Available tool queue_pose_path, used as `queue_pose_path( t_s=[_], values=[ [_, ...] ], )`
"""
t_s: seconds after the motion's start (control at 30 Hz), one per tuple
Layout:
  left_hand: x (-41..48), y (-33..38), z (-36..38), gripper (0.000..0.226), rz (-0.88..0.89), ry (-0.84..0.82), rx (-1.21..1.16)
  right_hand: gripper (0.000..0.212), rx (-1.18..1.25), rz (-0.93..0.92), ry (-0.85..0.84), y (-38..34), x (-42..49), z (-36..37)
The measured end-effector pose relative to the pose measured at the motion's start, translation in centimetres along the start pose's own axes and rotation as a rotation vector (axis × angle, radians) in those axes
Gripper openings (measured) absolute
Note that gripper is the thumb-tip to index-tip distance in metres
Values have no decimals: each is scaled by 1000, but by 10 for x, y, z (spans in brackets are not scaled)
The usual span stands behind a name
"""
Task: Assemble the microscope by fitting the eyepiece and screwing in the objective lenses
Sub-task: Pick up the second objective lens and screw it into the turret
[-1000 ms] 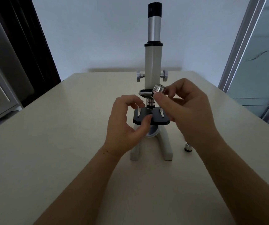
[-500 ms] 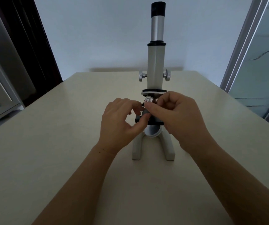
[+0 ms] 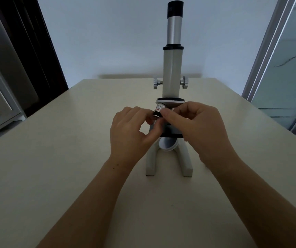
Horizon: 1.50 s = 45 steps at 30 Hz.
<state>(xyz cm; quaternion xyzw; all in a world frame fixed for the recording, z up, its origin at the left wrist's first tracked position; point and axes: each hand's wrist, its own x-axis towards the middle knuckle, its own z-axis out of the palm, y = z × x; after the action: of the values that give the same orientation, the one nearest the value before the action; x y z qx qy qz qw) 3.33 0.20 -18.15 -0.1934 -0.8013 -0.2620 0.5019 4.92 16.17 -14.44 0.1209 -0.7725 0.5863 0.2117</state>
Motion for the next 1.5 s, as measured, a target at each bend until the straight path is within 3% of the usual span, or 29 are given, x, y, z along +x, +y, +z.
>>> queue_pose_path(
  t_s=[0.1, 0.23, 0.47, 0.97, 1.3, 1.5],
  values=[
    [0, -1, 0, 20, -29, -11, 2, 33, -20, 23, 52, 5, 4, -7],
    [0, 0, -1, 21, -56, -28, 6, 18, -68, 105, 25, 13, 3, -3],
    [1, 2, -1, 22, -56, -52, -1, 39, 79, 151, -83, 13, 1, 10],
    [-2, 4, -2, 21, -96, -64, -88, 11, 199, 131, -70, 17, 3, 17],
    [-1, 10, 0, 36, -235, -145, -264, 11, 334, 172, -58, 13, 1, 14],
    [1, 13, 0, 26, -410, -189, -443, 15, 362, 192, -78, 11, 2, 10]
  ],
)
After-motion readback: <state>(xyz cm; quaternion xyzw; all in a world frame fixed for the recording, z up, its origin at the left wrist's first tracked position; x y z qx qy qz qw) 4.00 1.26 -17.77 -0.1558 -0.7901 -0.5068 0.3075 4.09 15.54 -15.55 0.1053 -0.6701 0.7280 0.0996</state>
